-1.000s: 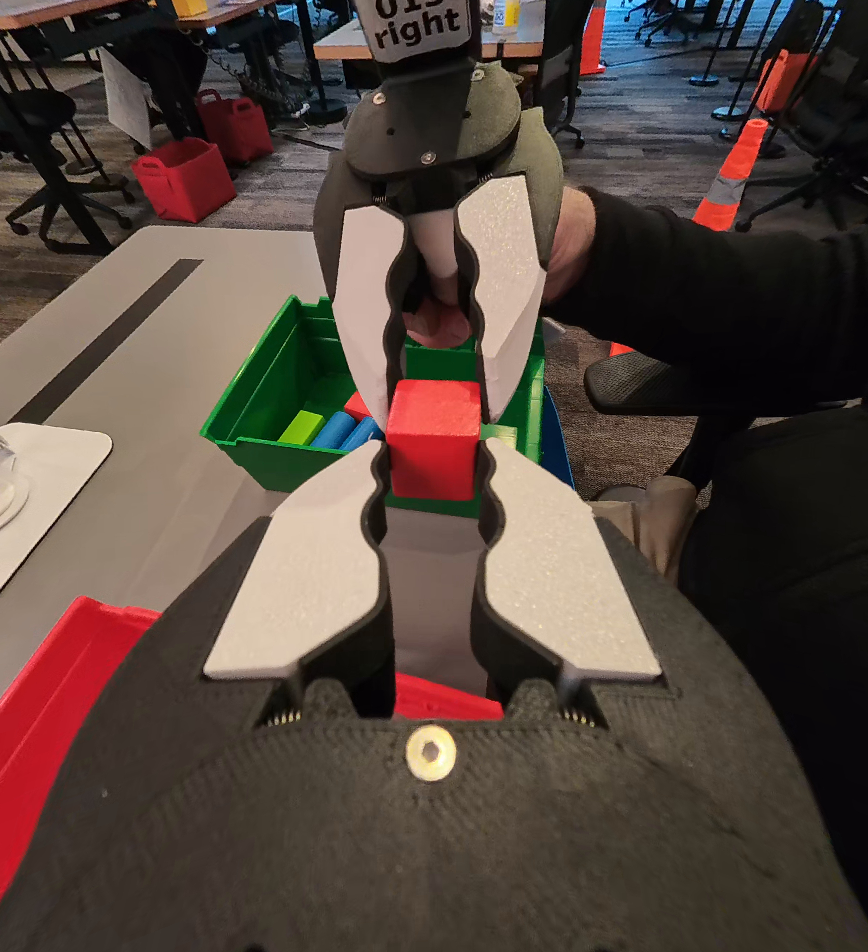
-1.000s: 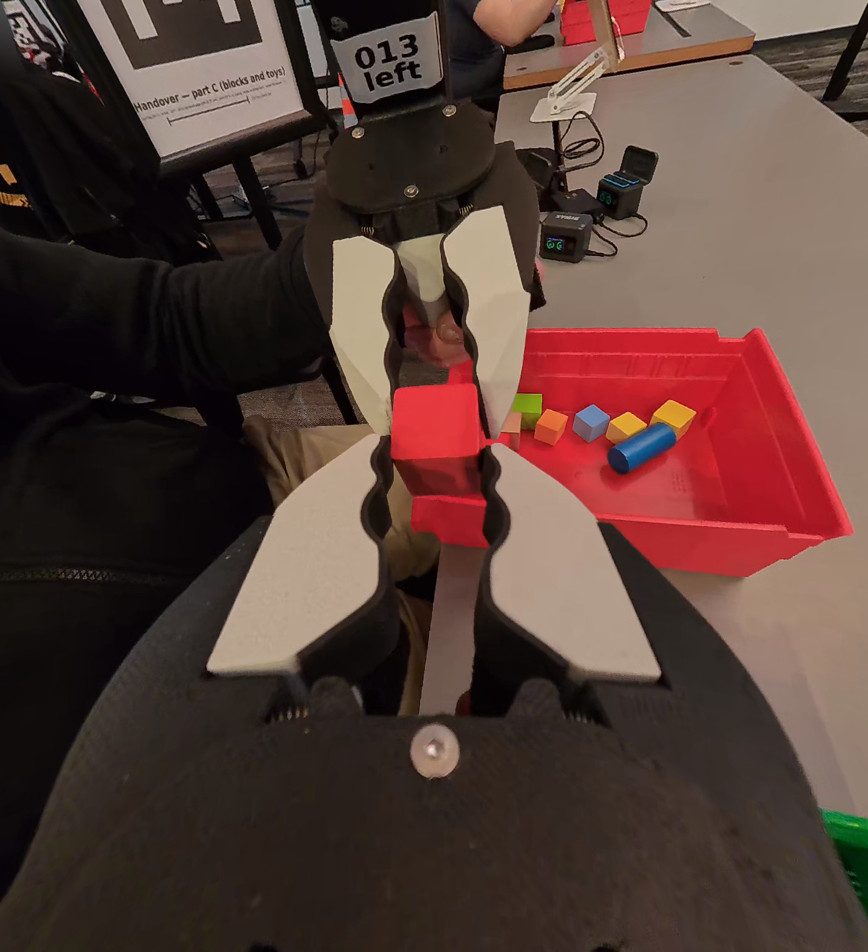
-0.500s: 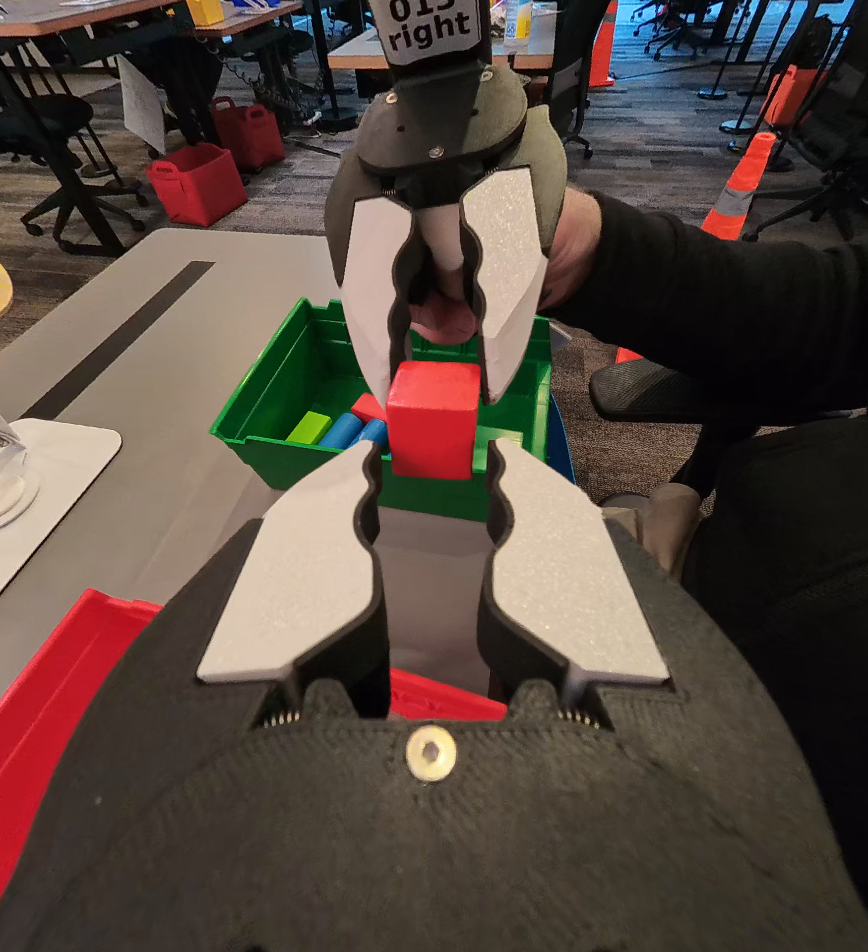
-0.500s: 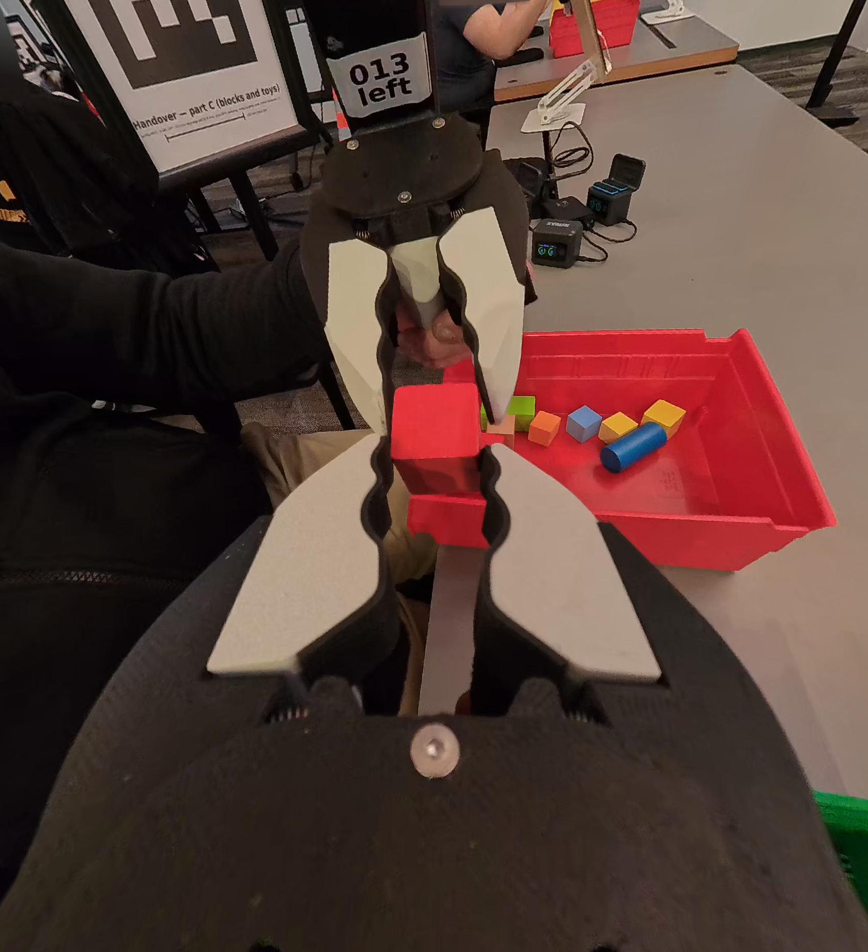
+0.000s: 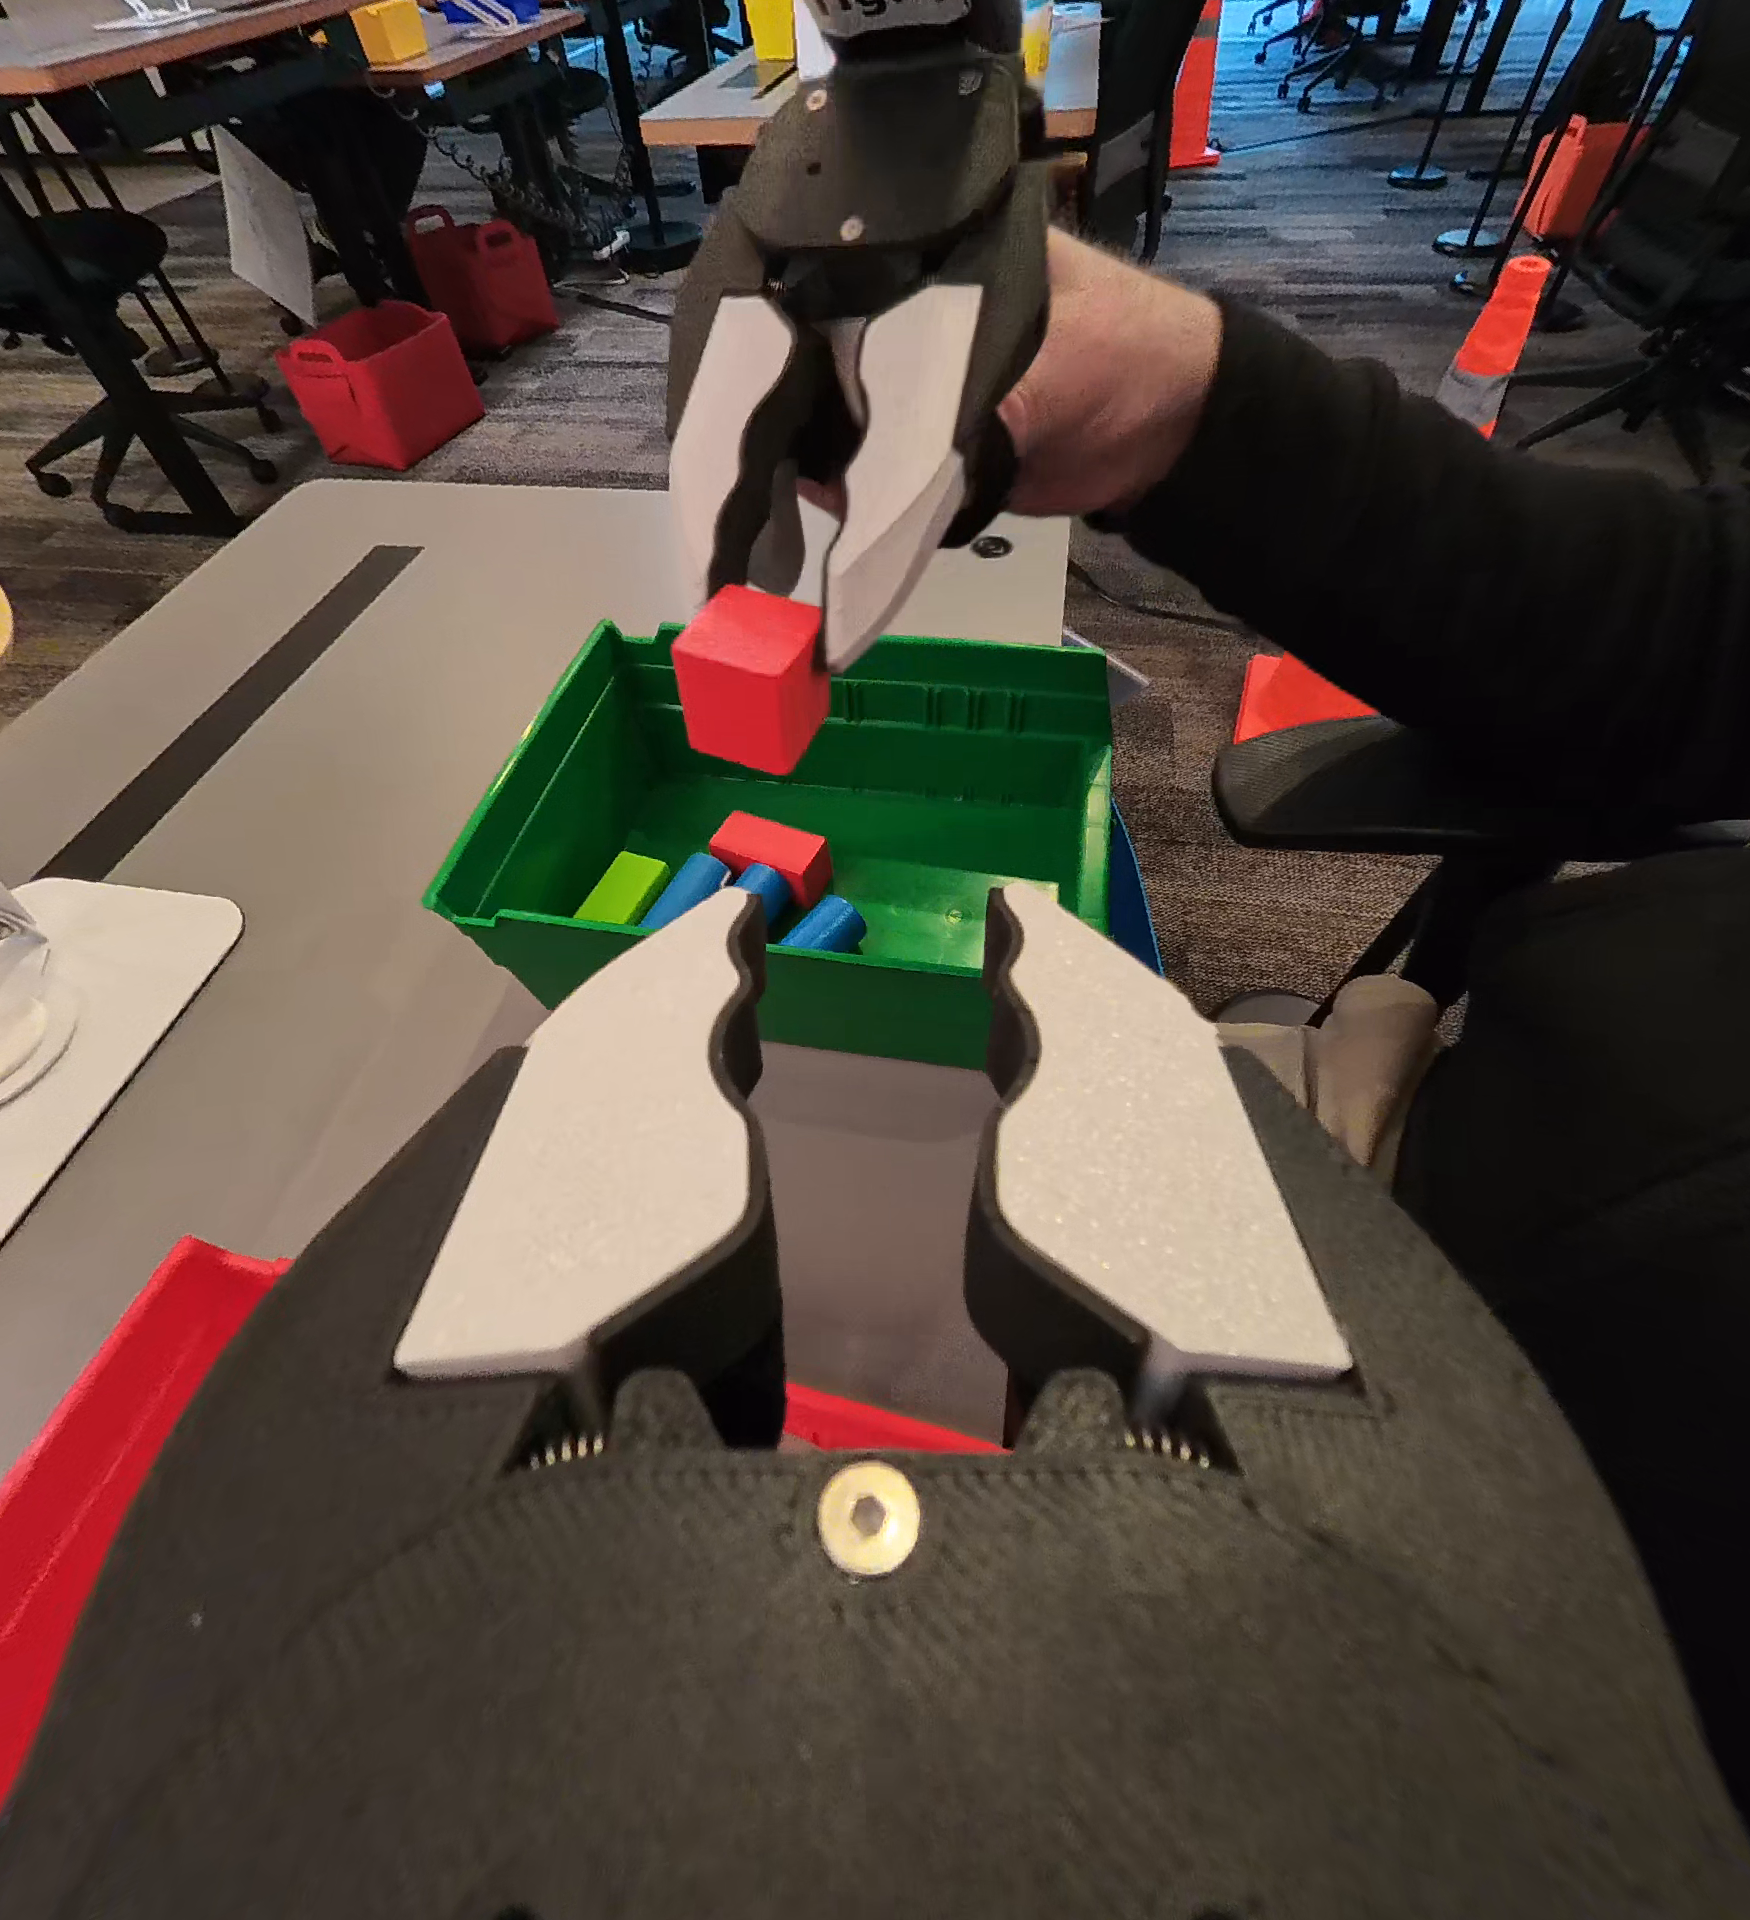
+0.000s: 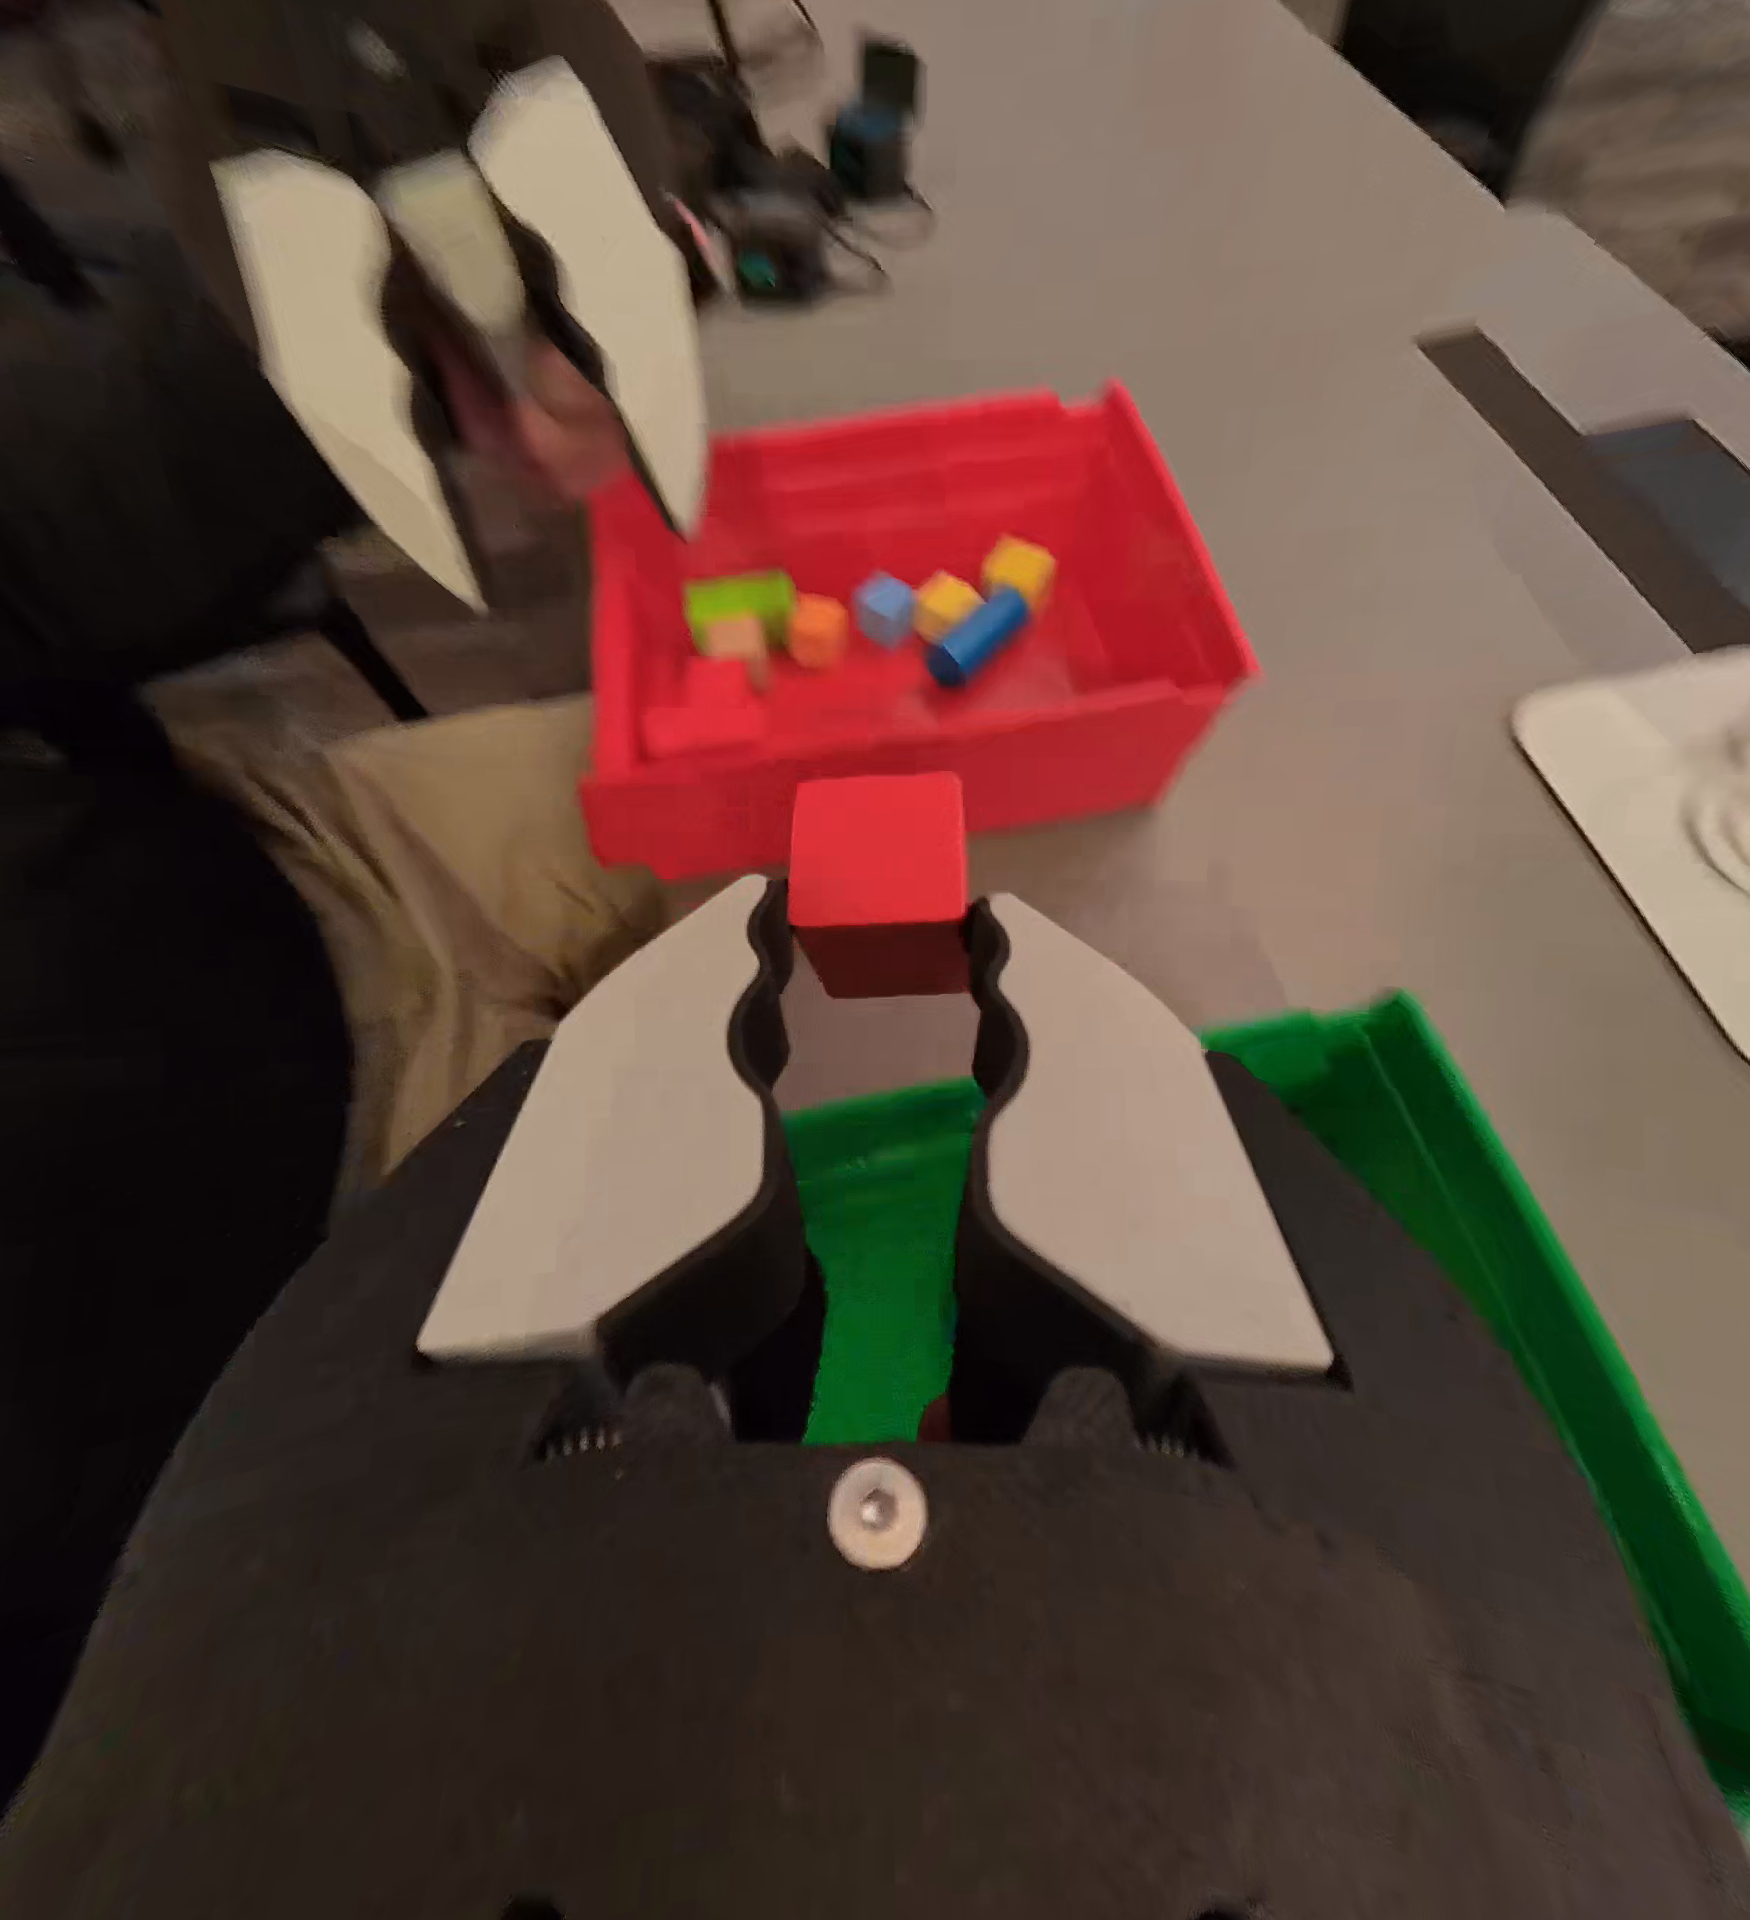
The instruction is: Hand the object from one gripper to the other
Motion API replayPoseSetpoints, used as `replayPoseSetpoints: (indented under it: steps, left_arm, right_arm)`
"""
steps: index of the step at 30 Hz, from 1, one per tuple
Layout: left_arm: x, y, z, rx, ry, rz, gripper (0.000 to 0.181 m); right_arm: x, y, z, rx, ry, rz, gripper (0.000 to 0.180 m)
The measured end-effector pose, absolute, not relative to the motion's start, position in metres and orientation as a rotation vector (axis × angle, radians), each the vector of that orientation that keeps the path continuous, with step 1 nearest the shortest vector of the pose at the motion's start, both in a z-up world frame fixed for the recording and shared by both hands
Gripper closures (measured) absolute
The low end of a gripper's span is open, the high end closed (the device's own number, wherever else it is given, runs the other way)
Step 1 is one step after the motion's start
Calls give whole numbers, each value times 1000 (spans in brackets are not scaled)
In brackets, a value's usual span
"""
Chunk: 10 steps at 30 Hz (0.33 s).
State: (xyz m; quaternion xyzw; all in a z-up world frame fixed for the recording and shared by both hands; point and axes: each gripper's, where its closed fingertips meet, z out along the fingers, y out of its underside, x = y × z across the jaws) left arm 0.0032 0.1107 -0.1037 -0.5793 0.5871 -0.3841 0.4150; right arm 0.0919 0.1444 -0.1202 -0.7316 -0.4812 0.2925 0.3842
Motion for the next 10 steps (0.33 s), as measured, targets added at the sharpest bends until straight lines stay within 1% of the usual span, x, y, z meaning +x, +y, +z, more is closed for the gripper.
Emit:
replayPoseSetpoints:
  steps: [5, 10]
  left_arm:
    - [3, 120, -111, -1486, 1504, -895, 139]
    - [-3, 132, -126, -1548, 1549, -786, 135]
  right_arm:
    - [159, 160, -175, -2183, -1238, 324, 147]
    - [194, 143, -232, -2451, -1379, 153, 147]
